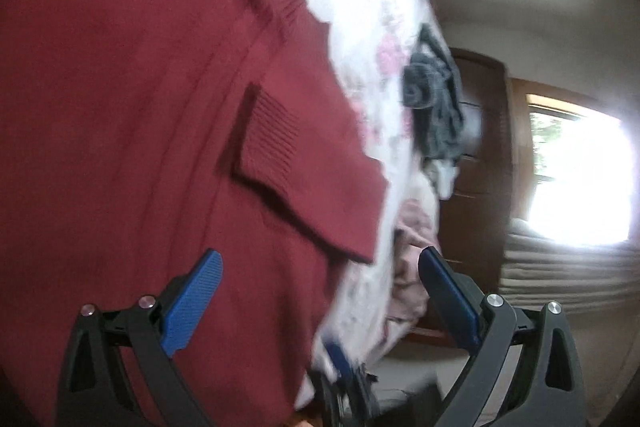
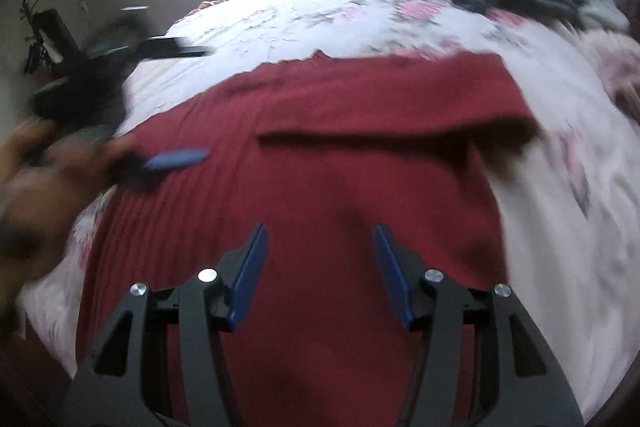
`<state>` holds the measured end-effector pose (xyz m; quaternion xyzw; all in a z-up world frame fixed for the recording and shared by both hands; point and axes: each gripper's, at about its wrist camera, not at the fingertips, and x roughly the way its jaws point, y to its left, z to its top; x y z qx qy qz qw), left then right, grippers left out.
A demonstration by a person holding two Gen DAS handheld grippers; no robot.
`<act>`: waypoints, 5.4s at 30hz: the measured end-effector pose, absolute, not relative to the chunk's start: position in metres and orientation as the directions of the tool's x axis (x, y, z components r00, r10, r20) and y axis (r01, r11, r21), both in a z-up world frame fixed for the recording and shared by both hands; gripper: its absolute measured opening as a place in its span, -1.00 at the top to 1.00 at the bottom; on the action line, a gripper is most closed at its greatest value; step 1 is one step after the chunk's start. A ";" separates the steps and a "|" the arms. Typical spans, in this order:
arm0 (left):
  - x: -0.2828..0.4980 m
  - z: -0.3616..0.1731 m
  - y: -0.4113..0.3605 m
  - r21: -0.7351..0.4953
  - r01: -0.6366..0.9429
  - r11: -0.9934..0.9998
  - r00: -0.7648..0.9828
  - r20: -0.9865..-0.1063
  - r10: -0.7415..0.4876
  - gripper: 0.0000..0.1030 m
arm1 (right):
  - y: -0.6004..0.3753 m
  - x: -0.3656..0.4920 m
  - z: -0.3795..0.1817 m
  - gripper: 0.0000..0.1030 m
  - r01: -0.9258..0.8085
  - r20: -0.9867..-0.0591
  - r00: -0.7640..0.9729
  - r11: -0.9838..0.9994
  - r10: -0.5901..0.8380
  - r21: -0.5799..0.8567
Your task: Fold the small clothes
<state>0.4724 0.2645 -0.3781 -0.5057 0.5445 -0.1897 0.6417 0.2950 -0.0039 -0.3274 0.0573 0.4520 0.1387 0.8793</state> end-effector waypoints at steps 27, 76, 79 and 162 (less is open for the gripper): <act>0.568 -0.249 0.276 -0.694 -0.089 0.714 0.384 -0.686 -0.618 0.85 | -0.045 0.235 -0.394 0.10 -0.085 -0.790 0.518 0.938 0.329 0.335; 0.343 -0.327 0.589 -0.619 -0.546 0.564 0.605 -0.758 -0.246 0.07 | -0.031 0.232 -0.404 -0.07 -0.110 -0.816 0.504 0.958 0.283 0.265; 0.288 -0.330 0.655 -0.625 -0.630 0.461 0.632 -0.758 -0.165 0.07 | -0.027 0.232 -0.405 -0.08 -0.115 -0.822 0.503 0.963 0.267 0.242; 0.531 -0.318 0.257 -0.479 0.006 0.878 0.403 -0.802 -0.440 -0.15 | -0.081 0.264 -0.308 -0.38 -0.021 -0.730 0.553 0.882 0.403 0.471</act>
